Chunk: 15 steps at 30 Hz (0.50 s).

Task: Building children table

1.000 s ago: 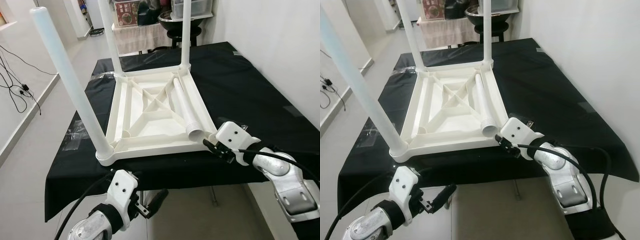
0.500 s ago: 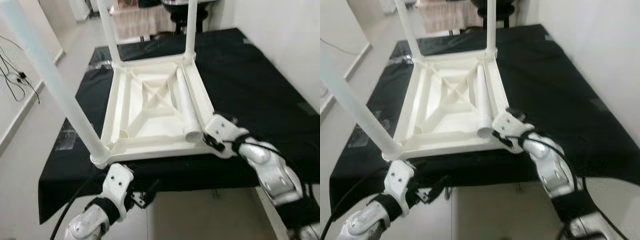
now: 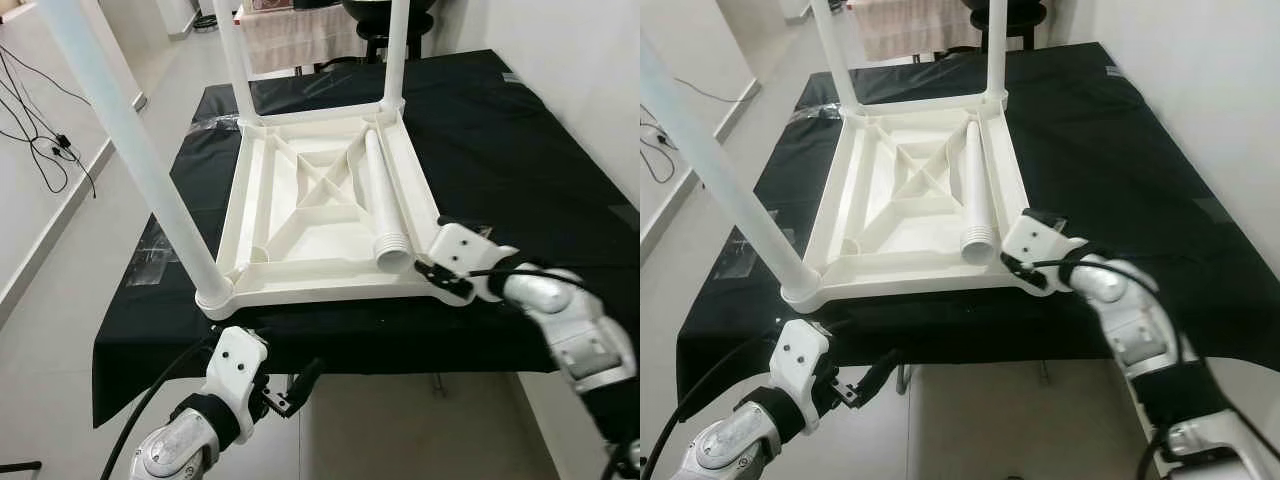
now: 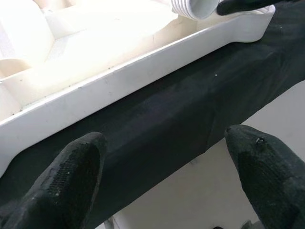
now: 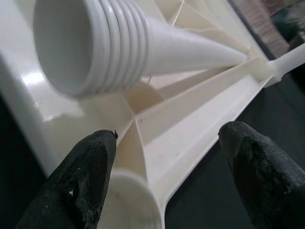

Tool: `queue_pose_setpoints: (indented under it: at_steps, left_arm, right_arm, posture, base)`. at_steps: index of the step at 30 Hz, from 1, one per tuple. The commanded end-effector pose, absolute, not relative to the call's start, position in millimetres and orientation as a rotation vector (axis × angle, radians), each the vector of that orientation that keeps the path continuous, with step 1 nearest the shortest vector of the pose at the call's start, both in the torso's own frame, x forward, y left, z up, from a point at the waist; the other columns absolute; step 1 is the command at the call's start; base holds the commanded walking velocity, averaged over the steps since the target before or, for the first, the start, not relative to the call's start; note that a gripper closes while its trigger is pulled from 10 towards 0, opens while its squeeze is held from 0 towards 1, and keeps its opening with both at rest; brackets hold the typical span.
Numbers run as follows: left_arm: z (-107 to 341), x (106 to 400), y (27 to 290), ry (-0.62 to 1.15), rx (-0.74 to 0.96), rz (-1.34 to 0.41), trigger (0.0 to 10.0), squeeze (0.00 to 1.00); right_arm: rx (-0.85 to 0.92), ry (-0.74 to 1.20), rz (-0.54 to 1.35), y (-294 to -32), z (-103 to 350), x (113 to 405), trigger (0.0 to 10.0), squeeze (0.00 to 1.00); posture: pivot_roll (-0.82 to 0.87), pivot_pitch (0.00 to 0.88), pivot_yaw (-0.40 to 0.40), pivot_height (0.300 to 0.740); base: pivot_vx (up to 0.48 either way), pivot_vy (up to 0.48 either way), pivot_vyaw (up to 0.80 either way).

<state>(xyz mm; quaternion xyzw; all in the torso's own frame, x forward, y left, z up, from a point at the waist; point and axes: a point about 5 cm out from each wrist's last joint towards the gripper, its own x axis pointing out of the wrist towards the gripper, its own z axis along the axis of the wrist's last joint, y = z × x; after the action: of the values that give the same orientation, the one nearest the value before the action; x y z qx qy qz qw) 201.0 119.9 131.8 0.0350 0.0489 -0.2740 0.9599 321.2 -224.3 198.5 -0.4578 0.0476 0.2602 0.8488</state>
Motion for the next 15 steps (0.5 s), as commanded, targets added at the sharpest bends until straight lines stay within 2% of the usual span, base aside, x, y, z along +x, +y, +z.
queue_pose_setpoints:
  at_steps: [1,4,7,15]
  left_arm:
    - [129.6,200.5,123.8,0.109,0.091,-0.551,10.0,0.0]
    - [129.1,201.2,123.6,0.109,0.092,-0.554,10.0,0.0]
    - [128.9,201.7,123.4,0.108,0.094,-0.556,10.0,0.0]
    - [129.1,201.7,122.9,0.106,0.096,-0.553,10.0,0.0]
  right_arm:
    - [-0.919,0.105,0.646,-223.4,197.2,313.4,10.0,0.0]
    - [-0.906,0.105,0.751,-220.8,198.9,304.8,10.0,0.0]
    - [-0.855,0.086,0.898,-205.0,197.8,293.2,10.0,0.0]
    - [-0.802,0.016,0.8,-185.8,202.5,310.4,10.0,0.0]
  posture:
    - [-0.08,0.121,0.083,0.74]
    - [-0.08,0.12,0.083,0.74]
    - [-0.08,0.117,0.084,0.74]
    - [-0.07,0.115,0.079,0.74]
  base:
    - [0.0,0.0,0.0]
    - [0.0,0.0,0.0]
    - [0.0,0.0,0.0]
    - [0.0,0.0,0.0]
